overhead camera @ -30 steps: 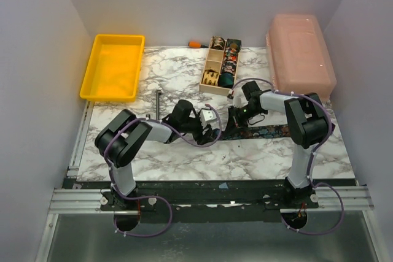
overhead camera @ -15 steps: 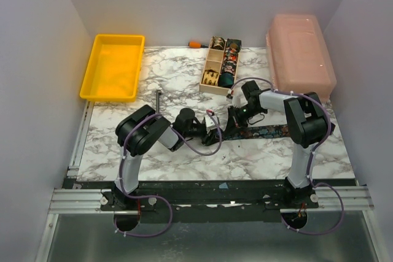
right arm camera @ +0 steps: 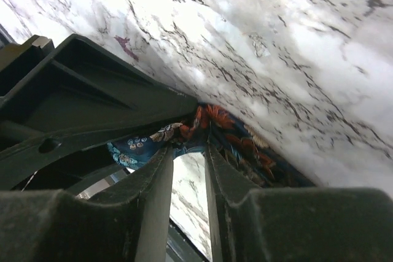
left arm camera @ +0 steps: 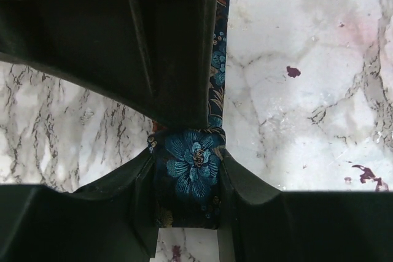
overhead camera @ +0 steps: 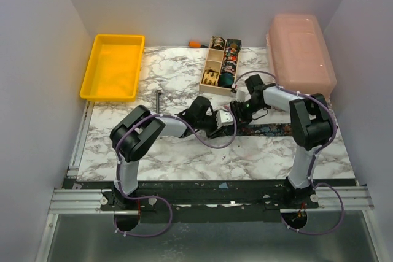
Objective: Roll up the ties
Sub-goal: Roll the tie at the center of the board.
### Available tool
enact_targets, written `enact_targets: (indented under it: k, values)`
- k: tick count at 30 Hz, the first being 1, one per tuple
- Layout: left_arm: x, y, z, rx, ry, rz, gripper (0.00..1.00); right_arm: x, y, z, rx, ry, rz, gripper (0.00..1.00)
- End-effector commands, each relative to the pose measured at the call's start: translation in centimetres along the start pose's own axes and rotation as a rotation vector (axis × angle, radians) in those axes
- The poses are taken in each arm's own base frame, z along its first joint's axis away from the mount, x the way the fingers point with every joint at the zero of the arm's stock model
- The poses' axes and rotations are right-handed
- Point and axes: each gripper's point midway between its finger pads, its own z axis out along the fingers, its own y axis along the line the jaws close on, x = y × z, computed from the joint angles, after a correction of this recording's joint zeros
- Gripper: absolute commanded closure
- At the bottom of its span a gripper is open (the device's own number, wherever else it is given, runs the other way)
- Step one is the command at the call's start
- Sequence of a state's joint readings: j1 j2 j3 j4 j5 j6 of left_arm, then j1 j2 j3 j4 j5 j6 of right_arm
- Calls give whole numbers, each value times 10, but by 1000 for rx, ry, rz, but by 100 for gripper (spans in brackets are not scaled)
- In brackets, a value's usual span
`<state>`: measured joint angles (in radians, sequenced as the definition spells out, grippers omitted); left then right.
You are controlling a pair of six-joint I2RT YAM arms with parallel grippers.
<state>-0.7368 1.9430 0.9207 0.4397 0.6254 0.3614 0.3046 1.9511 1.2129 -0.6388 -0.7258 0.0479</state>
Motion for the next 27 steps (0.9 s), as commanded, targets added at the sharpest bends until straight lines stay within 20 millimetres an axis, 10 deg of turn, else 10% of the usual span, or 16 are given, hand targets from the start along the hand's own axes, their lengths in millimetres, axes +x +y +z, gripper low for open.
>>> enact_targets:
  k: [1, 10, 16, 27]
  values:
    - [63, -12, -22, 25, 319, -7, 82, -4, 8, -26, 26, -29, -16, 66]
    - [68, -13, -24, 42, 395, -2, 83, -10, 48, -32, -191, -93, 34, 46]
    - [68, -14, -25, 47, 397, 2, 80, -13, 32, -11, -179, -90, 71, 46]
    - [63, -18, -24, 50, 365, -42, 59, 11, -22, 9, -1, -5, 64, 100]
